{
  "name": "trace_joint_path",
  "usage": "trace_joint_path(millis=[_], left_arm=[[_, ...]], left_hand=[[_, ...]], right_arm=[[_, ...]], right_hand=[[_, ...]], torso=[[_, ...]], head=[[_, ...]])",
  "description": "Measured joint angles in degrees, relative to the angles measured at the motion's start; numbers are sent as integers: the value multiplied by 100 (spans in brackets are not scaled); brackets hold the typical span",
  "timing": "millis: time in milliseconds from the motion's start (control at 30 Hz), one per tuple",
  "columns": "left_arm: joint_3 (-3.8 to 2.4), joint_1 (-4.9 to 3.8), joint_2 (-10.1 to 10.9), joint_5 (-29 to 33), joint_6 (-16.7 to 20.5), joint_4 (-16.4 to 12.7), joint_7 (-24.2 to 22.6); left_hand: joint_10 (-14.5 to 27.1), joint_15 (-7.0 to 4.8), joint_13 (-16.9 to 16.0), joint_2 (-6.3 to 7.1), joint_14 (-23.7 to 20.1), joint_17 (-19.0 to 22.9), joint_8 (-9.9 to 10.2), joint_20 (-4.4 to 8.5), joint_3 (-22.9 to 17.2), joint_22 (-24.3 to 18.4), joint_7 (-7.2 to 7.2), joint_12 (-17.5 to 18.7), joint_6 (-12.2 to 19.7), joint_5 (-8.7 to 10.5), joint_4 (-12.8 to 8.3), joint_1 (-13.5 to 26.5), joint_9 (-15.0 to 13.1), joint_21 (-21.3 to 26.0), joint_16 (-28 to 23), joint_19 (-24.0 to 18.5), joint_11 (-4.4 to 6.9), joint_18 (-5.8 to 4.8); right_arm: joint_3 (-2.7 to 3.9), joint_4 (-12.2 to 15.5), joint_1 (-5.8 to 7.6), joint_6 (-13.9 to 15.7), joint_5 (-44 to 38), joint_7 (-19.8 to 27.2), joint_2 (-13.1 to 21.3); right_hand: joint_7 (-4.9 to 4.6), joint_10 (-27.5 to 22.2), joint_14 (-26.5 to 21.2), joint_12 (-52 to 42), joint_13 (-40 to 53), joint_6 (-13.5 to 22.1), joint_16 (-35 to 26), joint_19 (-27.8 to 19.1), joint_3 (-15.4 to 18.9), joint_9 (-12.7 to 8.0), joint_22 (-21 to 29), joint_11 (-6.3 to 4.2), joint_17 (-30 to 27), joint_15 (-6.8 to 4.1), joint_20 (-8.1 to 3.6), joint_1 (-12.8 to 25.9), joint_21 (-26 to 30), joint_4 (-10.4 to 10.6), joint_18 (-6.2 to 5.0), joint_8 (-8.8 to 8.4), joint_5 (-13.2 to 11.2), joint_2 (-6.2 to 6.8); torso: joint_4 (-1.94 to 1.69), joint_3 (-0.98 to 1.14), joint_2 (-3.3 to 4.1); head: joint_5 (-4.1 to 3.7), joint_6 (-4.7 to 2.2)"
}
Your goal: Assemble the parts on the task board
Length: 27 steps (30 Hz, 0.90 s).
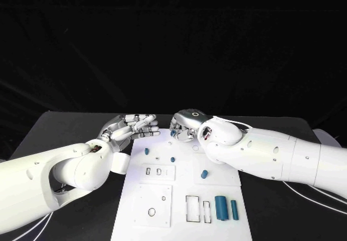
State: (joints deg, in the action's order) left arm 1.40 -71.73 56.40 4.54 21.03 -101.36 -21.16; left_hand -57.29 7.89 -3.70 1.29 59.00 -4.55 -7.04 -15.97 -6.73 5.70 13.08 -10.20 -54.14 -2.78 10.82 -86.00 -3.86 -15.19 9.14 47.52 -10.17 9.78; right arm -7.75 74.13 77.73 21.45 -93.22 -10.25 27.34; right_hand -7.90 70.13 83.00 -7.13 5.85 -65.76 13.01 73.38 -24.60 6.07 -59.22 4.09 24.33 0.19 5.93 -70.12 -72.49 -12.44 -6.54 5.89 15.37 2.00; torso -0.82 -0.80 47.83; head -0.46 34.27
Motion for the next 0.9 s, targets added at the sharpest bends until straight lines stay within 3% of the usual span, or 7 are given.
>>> trace_joint_path(millis=[467, 600, 667, 733, 900], left_arm=[[-4, -9, -4, 0, 1, 72, -5], [-4, -9, -3, 0, 1, 76, -6], [-4, -10, -3, 0, 2, 78, -6], [-4, -10, -2, 0, 2, 82, -7], [-4, -10, 0, 0, 2, 110, -7]], left_hand=[[0, 0, 0, 0, 0, -1, 0, 0, 0, -5, 0, 0, 0, 0, 0, 0, 0, 0, 0, 0, 0, 0], [0, 0, 0, 0, 0, -1, 0, 0, 0, -5, 0, 0, 0, 0, 0, 0, 0, 0, 0, 0, 0, 0], [0, 0, 0, 0, 0, -1, 0, 0, 0, -4, 0, 0, 0, 0, 0, 0, 0, 0, 0, 0, 0, 0], [0, 0, 0, 0, 0, -1, 0, 0, 0, -4, 0, 0, 0, 0, 0, 0, 0, 0, 0, 0, 0, 0], [0, 0, 0, 0, 0, -1, 0, 0, 0, -4, 0, 0, 0, 0, 0, 0, 0, 0, 0, 0, 0, 0]], right_arm=[[3, -60, -23, -108, 10, -6, -30], [-4, -85, -39, -129, 11, -8, -34], [-6, -86, -43, -126, 13, -8, -34], [-6, -62, -43, -103, 15, -8, -19], [-4, 85, -41, -9, 15, -14, 102]], right_hand=[[-18, 6, 0, 2, 5, 19, -22, -35, -23, 7, 41, 9, 21, 0, 9, 29, 1, 23, -4, -22, -21, 29], [-134, -364, 8, 183, -51, 323, -23, -213, -46, -19, 237, 121, 58, 13, 59, 131, 121, 97, -4, -159, -100, 131], [-198, -661, 18, 300, -145, 621, -46, -324, -11, -101, 388, 194, 83, 84, 95, 152, 232, 145, -5, -226, -223, 258], [-201, -854, 19, 316, -183, 859, -66, -391, 65, -163, 497, 223, 105, 84, 143, 126, 317, 156, -5, -227, -253, 342], [-195, -909, 19, 316, -188, 909, -66, -391, 90, -172, 513, 242, 117, 84, 144, 133, 327, 163, -5, -227, -253, 361]], torso=[[-27, -9, 26], [-34, -9, 30], [-37, -10, 31], [-38, -10, 33], [-41, -9, 34]], head=[[-20, 16], [-24, 18], [-24, 16], [-24, 12], [-24, -1]])
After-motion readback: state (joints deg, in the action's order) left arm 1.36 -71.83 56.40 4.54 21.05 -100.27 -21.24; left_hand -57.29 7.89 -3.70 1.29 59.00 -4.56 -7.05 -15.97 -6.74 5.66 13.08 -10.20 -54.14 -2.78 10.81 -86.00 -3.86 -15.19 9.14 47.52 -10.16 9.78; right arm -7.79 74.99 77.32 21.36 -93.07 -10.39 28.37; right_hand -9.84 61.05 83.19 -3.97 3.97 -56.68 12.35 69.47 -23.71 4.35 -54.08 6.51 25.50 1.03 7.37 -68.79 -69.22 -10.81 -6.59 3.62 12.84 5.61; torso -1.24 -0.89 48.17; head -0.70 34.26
